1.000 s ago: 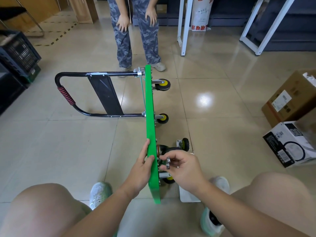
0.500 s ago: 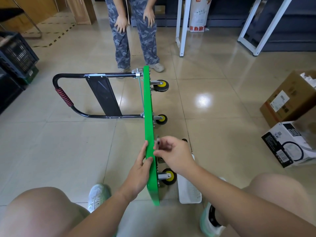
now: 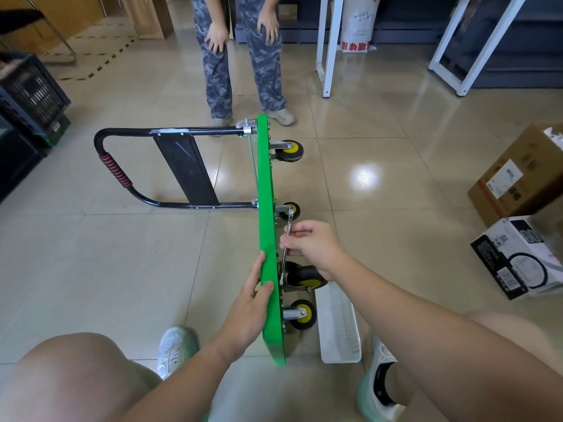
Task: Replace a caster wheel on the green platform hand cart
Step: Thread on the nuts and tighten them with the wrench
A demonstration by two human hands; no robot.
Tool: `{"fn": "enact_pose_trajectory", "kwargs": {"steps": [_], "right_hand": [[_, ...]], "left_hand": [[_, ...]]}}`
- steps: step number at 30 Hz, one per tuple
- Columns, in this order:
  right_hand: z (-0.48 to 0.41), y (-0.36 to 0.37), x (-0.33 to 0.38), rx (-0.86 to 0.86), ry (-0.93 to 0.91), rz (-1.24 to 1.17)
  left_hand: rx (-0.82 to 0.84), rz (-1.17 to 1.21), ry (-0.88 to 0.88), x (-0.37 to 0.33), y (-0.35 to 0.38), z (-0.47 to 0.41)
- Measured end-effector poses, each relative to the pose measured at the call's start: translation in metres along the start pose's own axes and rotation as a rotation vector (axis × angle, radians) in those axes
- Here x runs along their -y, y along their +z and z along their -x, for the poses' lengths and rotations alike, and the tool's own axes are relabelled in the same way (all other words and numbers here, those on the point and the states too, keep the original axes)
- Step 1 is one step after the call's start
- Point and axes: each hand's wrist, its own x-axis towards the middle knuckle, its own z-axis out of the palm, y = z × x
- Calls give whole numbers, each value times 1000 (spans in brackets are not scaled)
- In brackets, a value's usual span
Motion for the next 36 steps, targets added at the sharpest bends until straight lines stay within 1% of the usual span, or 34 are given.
{"fn": "enact_pose_trajectory", "kwargs": {"steps": [3, 7, 10, 14, 18, 22, 28, 36], "right_hand": [[13, -9, 10, -44, -80, -6], [54, -15, 17, -7, -161, 102], [79, -12, 3, 10, -195, 61], [95, -6, -23, -42, -239, 55], [105, 3, -39, -52, -280, 34], [110, 12, -47, -6, -357, 33], [101, 15, -47, 23, -323, 13], [42, 8, -4, -10, -243, 175]], "left_hand": [[1, -4, -14, -1, 1, 0], [-11, -16, -11, -2, 1, 1], [-31, -26, -7, -4, 2, 2], [-33, -25, -1, -6, 3, 4], [-31, -19, 6, -9, 3, 7], [-35, -14, 10, -10, 4, 9], [-47, -37, 1, -13, 4, 11], [-38, -50, -2, -9, 3, 9]]}}
